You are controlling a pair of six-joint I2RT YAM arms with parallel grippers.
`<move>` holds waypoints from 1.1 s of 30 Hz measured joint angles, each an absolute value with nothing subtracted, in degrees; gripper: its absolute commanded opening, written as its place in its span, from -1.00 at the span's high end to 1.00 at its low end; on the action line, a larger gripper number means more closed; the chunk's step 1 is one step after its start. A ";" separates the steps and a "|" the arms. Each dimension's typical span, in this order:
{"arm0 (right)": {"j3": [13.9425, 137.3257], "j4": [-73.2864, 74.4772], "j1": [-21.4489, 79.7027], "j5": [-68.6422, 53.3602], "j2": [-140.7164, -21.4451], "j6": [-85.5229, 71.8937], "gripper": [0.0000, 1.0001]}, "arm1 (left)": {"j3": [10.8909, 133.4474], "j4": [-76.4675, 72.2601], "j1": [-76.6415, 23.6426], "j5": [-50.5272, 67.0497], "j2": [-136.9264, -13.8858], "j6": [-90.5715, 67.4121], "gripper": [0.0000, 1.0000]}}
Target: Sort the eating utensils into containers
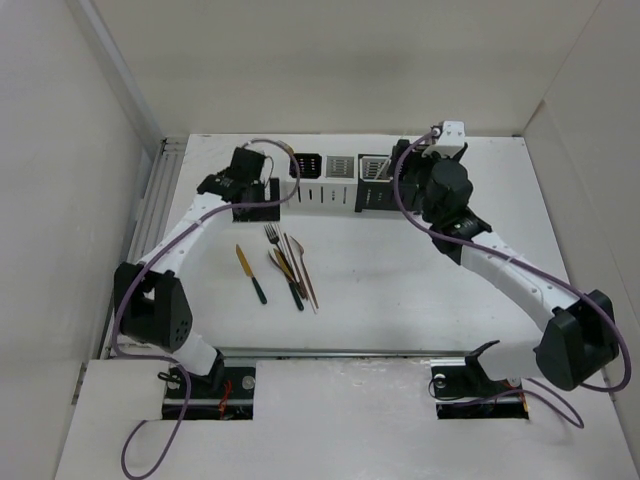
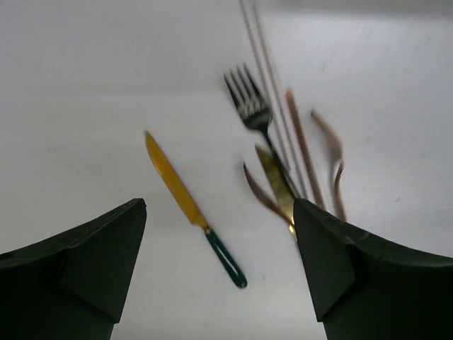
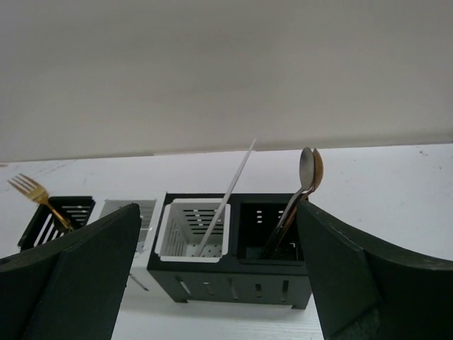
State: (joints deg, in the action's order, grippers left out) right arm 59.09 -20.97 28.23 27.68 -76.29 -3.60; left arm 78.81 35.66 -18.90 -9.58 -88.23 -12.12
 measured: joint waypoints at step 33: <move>48.93 -12.25 37.17 41.76 -58.54 -3.49 -0.85 | 64.64 44.84 -6.04 4.49 -102.69 -22.31 1.00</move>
State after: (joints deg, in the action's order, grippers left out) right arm 48.93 -12.25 37.17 41.76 -58.54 -3.49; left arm 64.64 44.84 -6.04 4.49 -102.69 -22.31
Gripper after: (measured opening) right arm 0.929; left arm 0.121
